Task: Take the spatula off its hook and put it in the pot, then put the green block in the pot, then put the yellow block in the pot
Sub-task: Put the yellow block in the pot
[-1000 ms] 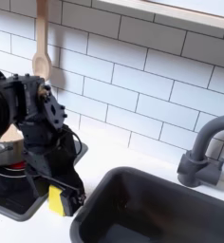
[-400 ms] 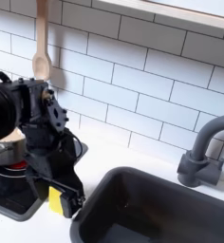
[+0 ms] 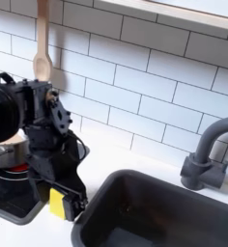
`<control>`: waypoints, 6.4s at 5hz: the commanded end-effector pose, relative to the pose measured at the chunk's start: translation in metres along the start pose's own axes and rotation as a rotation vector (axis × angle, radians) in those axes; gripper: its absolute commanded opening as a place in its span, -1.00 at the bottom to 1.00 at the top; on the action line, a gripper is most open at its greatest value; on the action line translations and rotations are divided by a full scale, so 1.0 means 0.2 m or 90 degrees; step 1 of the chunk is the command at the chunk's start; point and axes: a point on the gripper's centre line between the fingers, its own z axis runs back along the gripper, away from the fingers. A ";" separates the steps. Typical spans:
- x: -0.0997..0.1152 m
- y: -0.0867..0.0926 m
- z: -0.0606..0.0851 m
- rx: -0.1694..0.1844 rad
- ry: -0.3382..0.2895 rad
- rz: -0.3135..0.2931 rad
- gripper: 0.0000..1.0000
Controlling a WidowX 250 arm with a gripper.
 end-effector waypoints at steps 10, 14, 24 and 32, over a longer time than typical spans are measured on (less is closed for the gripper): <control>0.05 0.03 0.08 -0.008 -0.052 0.011 -1.00; 0.16 0.27 0.32 0.021 -0.126 0.082 -1.00; 0.18 0.61 0.16 -0.011 -0.040 0.169 0.58; 0.16 0.49 0.52 -0.015 -0.156 0.086 1.00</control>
